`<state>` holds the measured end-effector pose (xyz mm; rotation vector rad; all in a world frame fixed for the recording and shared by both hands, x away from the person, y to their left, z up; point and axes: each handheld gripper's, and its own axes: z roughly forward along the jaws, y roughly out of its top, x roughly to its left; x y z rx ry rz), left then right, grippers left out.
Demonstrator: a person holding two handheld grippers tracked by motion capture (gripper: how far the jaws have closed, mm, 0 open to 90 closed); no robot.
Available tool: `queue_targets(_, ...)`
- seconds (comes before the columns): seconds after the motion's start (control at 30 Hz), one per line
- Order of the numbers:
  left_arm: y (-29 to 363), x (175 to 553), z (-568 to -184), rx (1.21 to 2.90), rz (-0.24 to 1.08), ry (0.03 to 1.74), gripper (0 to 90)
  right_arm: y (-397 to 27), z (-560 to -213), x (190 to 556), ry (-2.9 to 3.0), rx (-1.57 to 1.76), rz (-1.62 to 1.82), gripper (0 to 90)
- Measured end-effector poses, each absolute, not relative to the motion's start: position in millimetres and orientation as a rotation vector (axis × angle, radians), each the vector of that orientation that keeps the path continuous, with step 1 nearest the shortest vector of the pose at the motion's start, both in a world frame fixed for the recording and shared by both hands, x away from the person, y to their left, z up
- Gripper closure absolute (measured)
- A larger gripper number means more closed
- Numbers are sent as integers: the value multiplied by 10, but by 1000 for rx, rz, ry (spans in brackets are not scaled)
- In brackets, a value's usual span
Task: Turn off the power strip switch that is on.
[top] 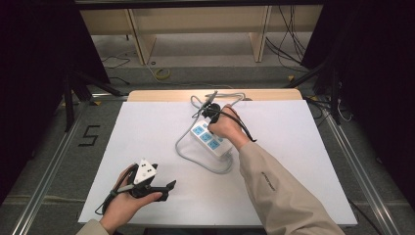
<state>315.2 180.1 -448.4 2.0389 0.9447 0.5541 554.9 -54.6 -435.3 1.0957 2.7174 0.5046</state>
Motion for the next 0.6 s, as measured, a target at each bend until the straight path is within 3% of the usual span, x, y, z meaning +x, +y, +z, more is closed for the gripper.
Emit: queue_targets(0.6, 1801, 3153, -4483, 2040, 551, 943, 170, -529, -4345, 5538, 2713, 1085, 496, 900)
